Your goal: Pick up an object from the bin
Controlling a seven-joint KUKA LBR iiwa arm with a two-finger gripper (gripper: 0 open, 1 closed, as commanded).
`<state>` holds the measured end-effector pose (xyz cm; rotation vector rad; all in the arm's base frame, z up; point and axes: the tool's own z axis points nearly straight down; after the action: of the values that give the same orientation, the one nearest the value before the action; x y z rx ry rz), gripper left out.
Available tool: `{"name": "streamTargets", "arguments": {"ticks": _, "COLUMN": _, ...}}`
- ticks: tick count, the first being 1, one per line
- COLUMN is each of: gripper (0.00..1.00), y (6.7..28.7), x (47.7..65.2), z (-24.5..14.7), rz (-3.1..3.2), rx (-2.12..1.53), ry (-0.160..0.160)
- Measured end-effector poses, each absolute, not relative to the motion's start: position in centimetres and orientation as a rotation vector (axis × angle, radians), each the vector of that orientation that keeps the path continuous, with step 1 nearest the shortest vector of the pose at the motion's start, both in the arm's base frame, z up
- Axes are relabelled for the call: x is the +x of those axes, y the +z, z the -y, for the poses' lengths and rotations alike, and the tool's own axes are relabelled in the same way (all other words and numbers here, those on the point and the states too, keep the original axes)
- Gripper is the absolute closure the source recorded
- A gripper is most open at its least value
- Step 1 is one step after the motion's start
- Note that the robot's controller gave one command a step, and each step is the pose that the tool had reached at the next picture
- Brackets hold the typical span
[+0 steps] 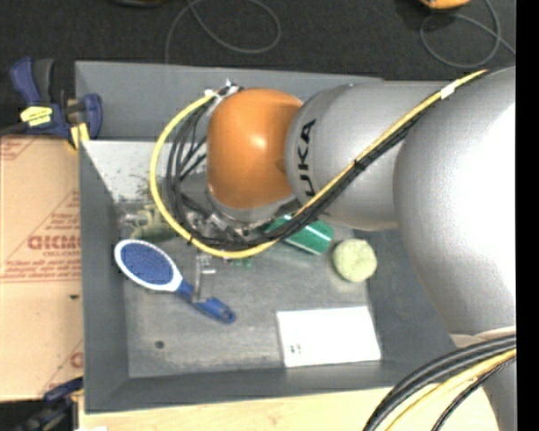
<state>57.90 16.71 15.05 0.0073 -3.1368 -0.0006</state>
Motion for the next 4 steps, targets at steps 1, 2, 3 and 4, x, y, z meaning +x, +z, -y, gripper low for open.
{"name": "streamTargets", "arguments": {"ticks": 1, "gripper": 0.0, "y": 15.6, "x": 58.1, "z": -16.6, "rz": 3.145, "rx": 0.001, "ry": -0.003}}
{"name": "streamTargets", "arguments": {"ticks": 2, "gripper": 0.0, "y": 10.8, "x": 57.5, "z": -16.5, "rz": 3.144, "rx": -0.213, "ry": -0.006}}
{"name": "streamTargets", "arguments": {"ticks": 3, "gripper": 0.0, "y": 6.9, "x": 58.0, "z": -16.1, "rz": 3.135, "rx": -0.211, "ry": 0.002}}
{"name": "streamTargets", "arguments": {"ticks": 4, "gripper": 0.0, "y": 10.4, "x": 57.4, "z": -17.2, "rz": 3.12, "rx": -0.403, "ry": -0.003}}
